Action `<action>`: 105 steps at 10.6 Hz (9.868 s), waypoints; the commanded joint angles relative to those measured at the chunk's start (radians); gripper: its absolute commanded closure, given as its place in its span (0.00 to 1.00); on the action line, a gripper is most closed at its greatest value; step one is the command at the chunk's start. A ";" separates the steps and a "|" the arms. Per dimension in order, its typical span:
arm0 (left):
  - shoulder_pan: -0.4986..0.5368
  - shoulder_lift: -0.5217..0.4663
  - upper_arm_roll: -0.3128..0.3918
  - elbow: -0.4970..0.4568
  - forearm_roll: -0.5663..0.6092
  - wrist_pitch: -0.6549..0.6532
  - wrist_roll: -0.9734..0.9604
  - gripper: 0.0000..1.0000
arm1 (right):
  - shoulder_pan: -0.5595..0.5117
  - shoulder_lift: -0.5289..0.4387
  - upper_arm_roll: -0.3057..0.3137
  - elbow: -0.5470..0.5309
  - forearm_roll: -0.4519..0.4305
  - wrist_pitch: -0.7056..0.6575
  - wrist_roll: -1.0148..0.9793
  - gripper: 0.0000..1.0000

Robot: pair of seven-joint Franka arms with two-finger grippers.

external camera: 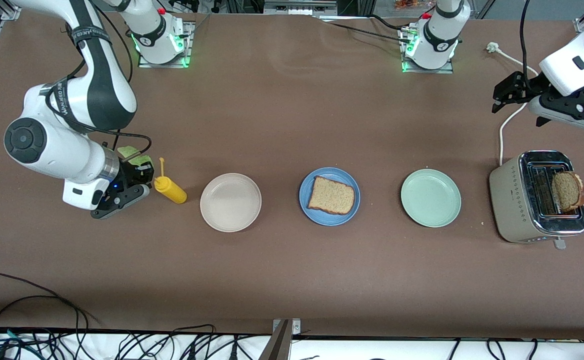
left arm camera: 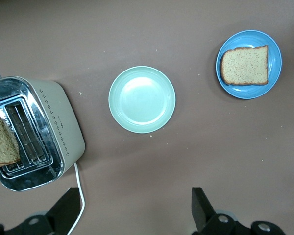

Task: Make sandwich in blue plate with both arms
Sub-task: 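Lift the lettuce leaf with the right gripper, then carry the lettuce leaf with the right gripper over the blue plate, then lower the lettuce leaf onto the bread slice with the right gripper, then open the right gripper to release the lettuce on the bread, then move the right gripper away from the blue plate toward the mustard bottle, then lower the open right gripper around the yellow mustard bottle and close it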

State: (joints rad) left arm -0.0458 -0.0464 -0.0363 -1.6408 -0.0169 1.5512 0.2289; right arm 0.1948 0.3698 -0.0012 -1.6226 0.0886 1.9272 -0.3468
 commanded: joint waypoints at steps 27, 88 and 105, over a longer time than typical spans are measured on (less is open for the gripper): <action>0.000 0.002 0.007 0.026 -0.020 -0.030 0.006 0.00 | 0.609 0.584 -0.092 0.751 0.167 0.080 1.570 1.00; 0.032 0.014 0.012 0.022 0.009 -0.086 0.007 0.00 | -0.134 -0.314 0.180 -0.183 0.132 -0.154 0.136 0.00; 0.155 0.115 -0.103 0.096 0.040 -0.122 -0.128 0.00 | -0.445 0.093 -0.005 -0.097 0.568 -0.204 -1.526 0.00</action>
State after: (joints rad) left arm 0.1110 0.0641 -0.1274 -1.5728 0.0074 1.4616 0.1444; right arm -0.2247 0.3591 0.0109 -1.7892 0.5697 1.7621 -1.7124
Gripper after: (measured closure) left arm 0.000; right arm 0.000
